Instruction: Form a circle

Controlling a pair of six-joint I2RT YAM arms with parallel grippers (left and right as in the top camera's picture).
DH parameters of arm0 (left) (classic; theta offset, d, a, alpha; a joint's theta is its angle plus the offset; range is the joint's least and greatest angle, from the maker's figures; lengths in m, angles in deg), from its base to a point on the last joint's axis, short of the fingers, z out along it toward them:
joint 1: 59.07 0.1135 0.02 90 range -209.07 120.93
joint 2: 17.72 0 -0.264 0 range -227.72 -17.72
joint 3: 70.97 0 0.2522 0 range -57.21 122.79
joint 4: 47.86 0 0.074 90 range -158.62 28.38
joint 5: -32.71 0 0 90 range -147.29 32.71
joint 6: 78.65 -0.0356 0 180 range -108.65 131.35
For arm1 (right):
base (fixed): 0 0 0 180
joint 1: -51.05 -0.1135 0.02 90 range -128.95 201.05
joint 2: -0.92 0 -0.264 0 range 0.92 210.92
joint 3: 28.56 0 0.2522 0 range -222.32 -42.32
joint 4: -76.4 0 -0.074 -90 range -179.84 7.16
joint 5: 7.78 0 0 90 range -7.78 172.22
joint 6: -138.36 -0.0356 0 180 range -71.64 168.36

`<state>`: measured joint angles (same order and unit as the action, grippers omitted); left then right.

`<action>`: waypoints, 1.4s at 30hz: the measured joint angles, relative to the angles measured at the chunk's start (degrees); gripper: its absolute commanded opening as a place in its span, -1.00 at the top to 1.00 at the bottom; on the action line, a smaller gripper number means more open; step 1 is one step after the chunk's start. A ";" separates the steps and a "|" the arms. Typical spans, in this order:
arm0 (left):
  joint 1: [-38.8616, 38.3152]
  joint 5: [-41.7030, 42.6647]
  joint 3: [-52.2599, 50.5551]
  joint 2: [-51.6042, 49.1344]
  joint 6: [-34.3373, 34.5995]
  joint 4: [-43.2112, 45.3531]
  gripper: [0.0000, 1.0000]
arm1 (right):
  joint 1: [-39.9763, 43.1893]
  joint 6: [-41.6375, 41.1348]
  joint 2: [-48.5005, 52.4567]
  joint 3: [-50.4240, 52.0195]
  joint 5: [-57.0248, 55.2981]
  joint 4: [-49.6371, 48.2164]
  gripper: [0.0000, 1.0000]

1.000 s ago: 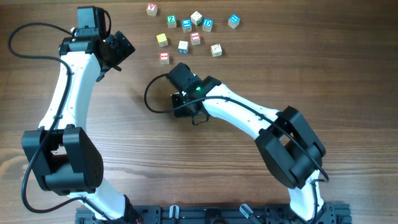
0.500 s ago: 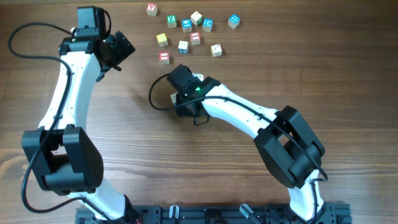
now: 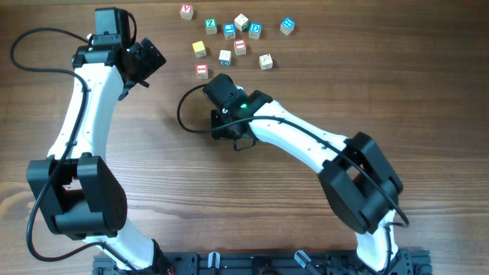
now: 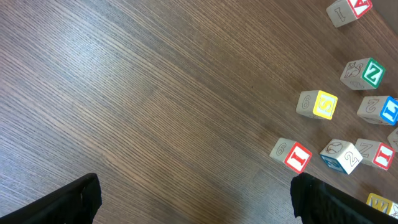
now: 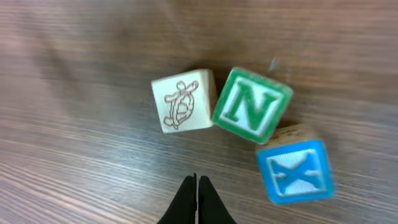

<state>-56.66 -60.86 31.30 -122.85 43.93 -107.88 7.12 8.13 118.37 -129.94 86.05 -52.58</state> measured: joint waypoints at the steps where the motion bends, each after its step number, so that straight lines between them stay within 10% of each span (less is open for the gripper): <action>1: 0.00 0.00 0.00 0.00 0.00 0.00 -1.00 | 0.74 -0.02 -1.09 -0.07 -0.68 0.07 0.91; 42: 0.00 0.00 0.00 0.00 0.00 0.00 -1.00 | 8.41 -7.72 -2.69 3.21 -2.38 -4.37 0.61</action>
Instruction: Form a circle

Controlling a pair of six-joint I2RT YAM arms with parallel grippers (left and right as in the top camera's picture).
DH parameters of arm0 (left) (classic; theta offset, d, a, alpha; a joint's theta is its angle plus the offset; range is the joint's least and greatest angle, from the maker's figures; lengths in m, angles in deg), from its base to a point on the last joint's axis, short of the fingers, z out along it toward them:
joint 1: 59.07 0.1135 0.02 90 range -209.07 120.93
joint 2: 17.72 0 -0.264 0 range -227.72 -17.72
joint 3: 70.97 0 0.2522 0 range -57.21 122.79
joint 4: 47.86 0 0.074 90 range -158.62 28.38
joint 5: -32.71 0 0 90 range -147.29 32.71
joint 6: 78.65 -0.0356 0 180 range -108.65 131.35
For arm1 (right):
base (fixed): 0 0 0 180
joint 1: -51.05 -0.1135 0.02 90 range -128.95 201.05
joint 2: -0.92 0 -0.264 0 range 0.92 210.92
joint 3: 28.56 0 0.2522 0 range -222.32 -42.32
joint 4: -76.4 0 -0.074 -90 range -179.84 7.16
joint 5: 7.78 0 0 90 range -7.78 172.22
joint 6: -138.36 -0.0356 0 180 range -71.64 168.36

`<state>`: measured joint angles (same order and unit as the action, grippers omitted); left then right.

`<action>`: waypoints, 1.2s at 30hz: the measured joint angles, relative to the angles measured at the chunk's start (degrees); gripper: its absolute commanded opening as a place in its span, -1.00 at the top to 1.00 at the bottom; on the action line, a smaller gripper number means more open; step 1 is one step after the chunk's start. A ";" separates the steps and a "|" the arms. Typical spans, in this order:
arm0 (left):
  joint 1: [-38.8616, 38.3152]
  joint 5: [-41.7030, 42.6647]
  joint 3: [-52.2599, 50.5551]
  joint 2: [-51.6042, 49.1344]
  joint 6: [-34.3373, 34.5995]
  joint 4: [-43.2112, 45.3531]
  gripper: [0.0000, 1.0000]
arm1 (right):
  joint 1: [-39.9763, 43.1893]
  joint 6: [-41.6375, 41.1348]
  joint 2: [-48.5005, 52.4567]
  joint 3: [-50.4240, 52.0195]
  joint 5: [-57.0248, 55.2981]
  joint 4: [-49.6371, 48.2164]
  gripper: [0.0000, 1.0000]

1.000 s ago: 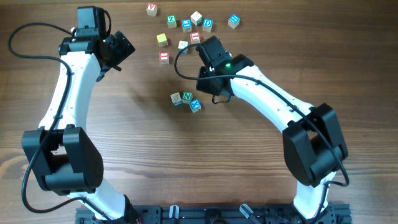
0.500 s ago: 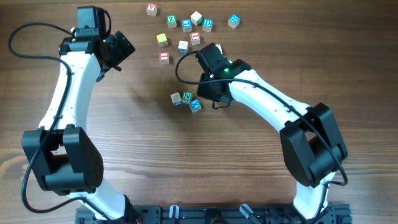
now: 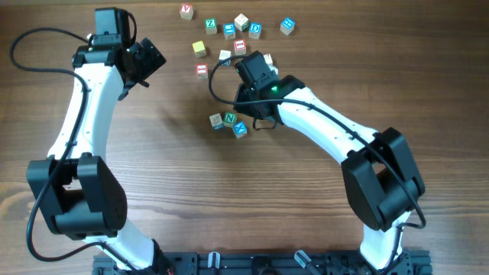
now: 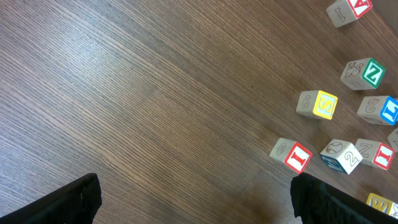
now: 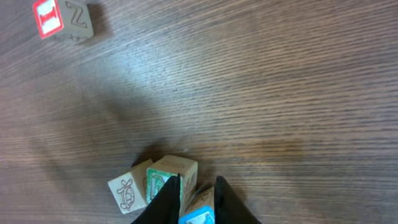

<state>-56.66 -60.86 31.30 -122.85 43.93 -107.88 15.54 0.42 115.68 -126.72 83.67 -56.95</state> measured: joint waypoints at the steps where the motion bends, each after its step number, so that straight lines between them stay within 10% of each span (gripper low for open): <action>1: 0.00 0.00 0.00 0.00 0.00 0.00 -1.00 | -0.15 0.00 0.20 0.00 0.00 0.02 0.61; 36: 0.00 0.00 0.00 0.00 0.00 0.00 -1.00 | -2.54 -3.89 1.75 0.44 -5.33 10.47 0.74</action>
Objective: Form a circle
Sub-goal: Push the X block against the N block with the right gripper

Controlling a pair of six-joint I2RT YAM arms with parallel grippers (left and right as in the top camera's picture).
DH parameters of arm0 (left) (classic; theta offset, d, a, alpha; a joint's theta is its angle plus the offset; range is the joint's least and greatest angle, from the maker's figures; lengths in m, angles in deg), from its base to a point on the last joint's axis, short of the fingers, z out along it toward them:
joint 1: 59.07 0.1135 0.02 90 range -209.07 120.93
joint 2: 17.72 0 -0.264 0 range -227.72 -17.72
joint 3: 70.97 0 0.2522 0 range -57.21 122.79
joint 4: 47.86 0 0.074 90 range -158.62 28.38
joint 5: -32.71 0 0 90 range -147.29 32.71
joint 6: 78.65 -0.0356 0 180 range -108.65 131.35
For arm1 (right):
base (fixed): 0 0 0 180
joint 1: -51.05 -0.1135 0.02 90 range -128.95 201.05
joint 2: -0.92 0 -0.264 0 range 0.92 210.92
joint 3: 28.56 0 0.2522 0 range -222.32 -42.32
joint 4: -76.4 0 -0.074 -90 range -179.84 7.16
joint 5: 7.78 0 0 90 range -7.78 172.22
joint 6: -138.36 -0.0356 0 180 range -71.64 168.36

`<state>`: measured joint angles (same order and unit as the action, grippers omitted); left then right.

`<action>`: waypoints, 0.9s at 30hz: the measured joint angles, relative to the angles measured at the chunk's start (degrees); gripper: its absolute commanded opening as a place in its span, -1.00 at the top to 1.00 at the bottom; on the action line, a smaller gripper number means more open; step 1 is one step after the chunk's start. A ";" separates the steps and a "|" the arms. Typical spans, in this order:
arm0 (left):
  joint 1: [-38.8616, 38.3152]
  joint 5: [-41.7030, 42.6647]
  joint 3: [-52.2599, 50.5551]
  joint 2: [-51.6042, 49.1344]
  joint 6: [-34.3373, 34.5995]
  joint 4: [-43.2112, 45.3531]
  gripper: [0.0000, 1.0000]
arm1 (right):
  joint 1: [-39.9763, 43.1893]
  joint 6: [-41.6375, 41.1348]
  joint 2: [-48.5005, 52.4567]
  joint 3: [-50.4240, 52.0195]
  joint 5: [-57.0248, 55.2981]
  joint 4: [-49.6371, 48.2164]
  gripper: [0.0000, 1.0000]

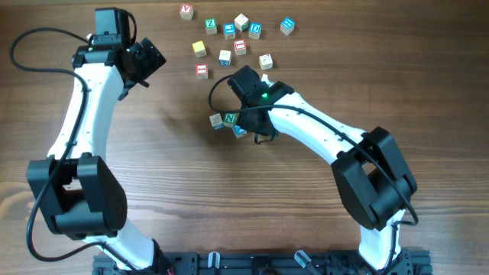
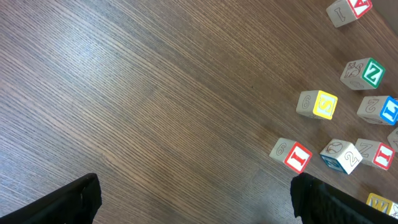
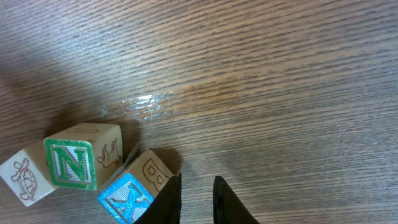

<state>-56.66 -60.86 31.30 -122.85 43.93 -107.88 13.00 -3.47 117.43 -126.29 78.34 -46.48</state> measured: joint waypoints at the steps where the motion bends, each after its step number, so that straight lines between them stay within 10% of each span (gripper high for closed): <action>1: 0.00 0.00 0.00 0.00 0.00 0.00 -1.00 | 0.07 -0.02 0.44 0.00 0.28 -0.02 0.77; 27: 0.00 0.00 0.00 0.00 0.00 0.00 -1.00 | 0.85 -0.44 1.68 0.20 6.93 -2.43 0.88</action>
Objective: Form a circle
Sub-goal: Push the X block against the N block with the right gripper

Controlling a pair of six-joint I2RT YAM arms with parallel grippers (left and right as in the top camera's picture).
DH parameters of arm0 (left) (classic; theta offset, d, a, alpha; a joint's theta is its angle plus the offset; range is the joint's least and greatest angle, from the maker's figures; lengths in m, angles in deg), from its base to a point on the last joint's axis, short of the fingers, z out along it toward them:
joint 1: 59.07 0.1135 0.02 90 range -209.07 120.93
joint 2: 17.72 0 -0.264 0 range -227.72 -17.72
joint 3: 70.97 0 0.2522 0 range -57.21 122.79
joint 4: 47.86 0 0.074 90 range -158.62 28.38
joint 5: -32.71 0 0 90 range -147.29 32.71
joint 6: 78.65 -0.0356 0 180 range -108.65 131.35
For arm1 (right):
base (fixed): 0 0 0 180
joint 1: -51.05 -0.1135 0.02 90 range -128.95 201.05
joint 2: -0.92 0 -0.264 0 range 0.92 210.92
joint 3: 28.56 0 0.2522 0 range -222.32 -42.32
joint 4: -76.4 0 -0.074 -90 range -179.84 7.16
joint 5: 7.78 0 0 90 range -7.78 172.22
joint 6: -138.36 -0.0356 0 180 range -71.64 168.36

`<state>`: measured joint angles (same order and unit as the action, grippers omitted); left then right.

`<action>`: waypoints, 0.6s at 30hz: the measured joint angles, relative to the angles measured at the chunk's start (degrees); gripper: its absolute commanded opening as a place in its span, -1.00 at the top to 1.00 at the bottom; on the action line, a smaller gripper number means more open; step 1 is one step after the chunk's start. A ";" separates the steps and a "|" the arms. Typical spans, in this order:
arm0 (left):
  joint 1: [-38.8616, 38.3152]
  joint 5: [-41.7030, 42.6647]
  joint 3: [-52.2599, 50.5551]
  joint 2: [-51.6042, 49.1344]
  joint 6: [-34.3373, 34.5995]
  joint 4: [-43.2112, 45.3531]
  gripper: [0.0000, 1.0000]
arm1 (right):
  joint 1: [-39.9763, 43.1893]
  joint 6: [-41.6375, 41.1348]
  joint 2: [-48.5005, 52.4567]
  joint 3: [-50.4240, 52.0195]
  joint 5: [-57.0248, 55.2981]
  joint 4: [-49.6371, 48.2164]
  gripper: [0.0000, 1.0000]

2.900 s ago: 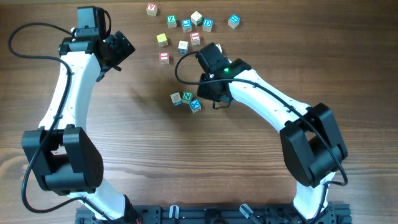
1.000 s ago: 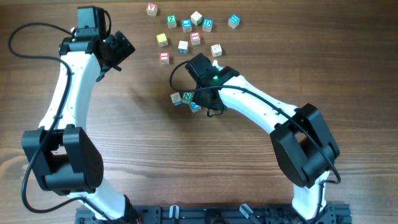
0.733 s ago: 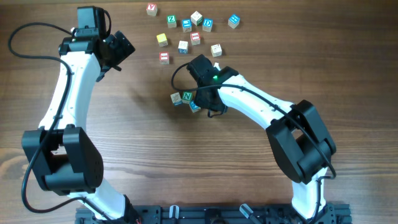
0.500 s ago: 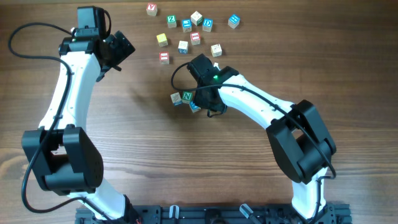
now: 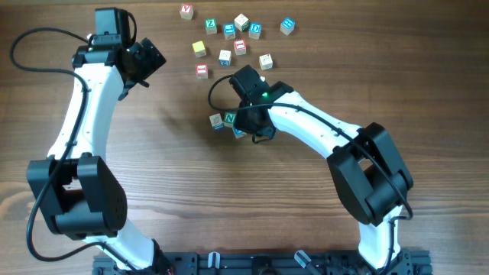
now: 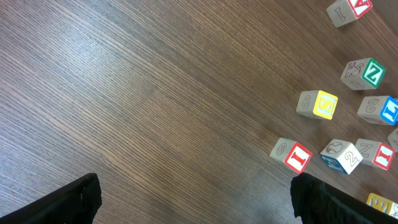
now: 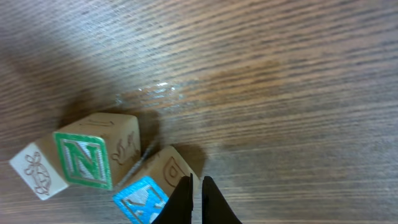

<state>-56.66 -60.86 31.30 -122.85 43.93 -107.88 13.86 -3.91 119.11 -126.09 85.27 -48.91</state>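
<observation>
Three letter blocks lie together mid-table: a turtle block [image 7: 36, 172], a green N block [image 7: 84, 159] and a blue X block [image 7: 144, 200]. They touch in a short bent row, which also shows as the trio [image 5: 229, 122] from above. My right gripper [image 7: 193, 200] is shut, or nearly so, holding nothing, its tips at the X block's right corner. It appears as the right gripper [image 5: 253, 131] in the overhead view. My left gripper [image 6: 196, 199] stands open over bare wood at the far left, seen from above as the left gripper [image 5: 145, 59].
Several more letter blocks lie loose at the table's far edge [image 5: 233, 34], among them a yellow S block [image 6: 318, 104], a red I block [image 6: 292, 155] and a green Z block [image 6: 364, 73]. The right arm's cable loops beside the trio [image 5: 214, 84].
My right gripper's fingers have come from a small gap to almost touching, and sit closer against the blue X block's corner. The blocks and the left arm have not moved.
My right gripper was shut just above the turtle, N and X blocks. Then it was farther back near the loose cluster, fingers slightly apart. Then it was down at the right of the X block, and now nearly shut at that corner. The left arm stayed still.
</observation>
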 measured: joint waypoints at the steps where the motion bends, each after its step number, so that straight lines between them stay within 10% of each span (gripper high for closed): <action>1: 0.00 0.00 0.00 0.00 0.00 0.00 -1.00 | 0.00 0.00 0.00 0.00 0.15 0.42 0.88; 18: 0.00 0.00 0.00 0.00 0.00 -0.02 -1.00 | 0.00 0.00 0.00 0.00 -2.01 -0.31 0.81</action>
<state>-56.66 -60.86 31.30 -122.85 43.93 -107.90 13.86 -3.91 119.11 -126.09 83.26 -49.21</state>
